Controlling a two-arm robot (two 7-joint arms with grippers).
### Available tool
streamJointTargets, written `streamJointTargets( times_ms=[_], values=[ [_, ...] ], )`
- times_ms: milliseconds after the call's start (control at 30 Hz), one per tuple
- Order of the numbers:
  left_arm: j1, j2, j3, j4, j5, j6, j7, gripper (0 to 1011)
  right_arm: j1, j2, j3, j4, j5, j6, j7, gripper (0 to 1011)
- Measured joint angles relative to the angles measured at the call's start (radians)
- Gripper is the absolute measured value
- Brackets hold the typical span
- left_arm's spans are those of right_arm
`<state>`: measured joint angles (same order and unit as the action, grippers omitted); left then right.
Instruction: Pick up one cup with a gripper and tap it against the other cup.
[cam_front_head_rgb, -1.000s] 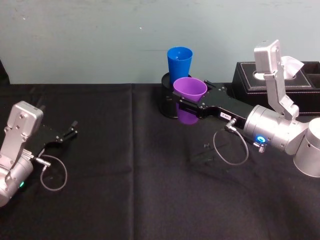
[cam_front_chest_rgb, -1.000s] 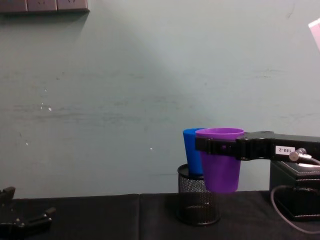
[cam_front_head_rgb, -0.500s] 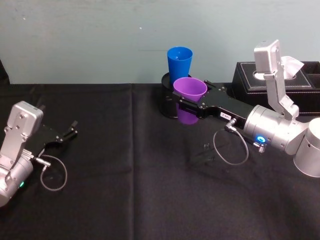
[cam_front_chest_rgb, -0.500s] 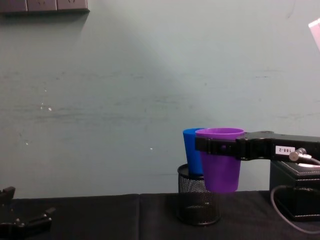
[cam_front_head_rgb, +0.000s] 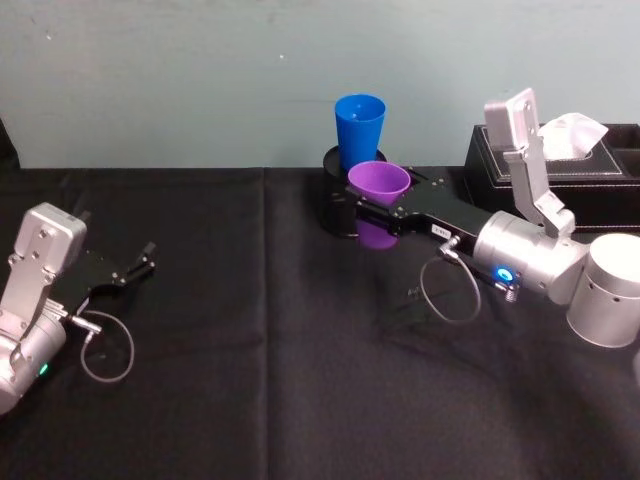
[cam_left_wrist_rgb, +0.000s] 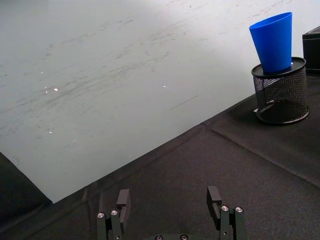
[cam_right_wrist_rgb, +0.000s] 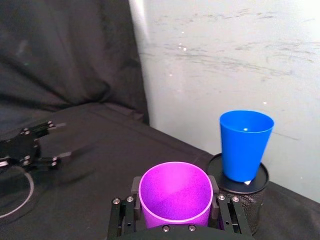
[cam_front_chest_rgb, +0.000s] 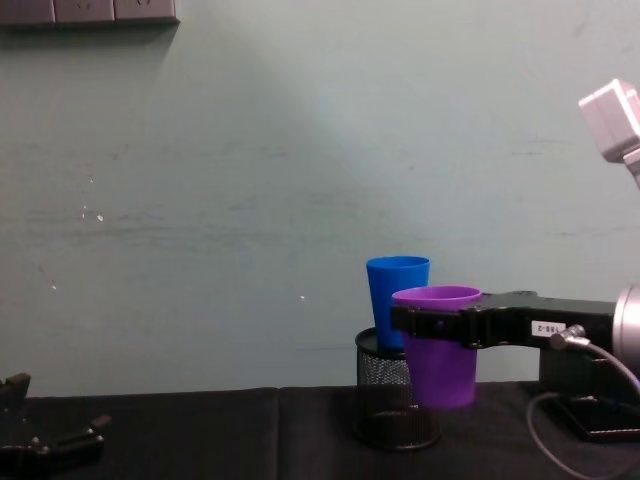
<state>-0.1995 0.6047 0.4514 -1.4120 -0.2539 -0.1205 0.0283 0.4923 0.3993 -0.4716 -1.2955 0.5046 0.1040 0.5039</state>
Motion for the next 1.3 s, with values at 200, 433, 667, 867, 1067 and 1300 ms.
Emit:
streamJointTargets(
  times_ms=[200, 433, 667, 867, 1067, 1300],
  values=[
    [0.0, 0.0, 0.0, 0.0, 0.0, 0.0, 0.0, 1000, 0.037, -0.047, 0.002, 0.091, -0.024, -0.051, -0.014, 748],
    [0.0, 0.0, 0.0, 0.0, 0.0, 0.0, 0.0, 1000, 0.093, -0.112, 0.008, 0.219, -0.058, -0.127, -0.016, 748],
    [0.0, 0.0, 0.0, 0.0, 0.0, 0.0, 0.0, 1000, 0.135, -0.154, 0.021, 0.306, -0.075, -0.171, -0.007, 748],
    [0.0, 0.0, 0.0, 0.0, 0.0, 0.0, 0.0, 1000, 0.157, -0.178, 0.036, 0.352, -0.081, -0.191, 0.009, 748],
    [0.0, 0.0, 0.0, 0.0, 0.0, 0.0, 0.0, 1000, 0.183, -0.201, 0.05, 0.401, -0.087, -0.204, 0.024, 748],
    [0.0, 0.0, 0.0, 0.0, 0.0, 0.0, 0.0, 1000, 0.212, -0.221, 0.06, 0.448, -0.096, -0.208, 0.036, 748]
  ],
)
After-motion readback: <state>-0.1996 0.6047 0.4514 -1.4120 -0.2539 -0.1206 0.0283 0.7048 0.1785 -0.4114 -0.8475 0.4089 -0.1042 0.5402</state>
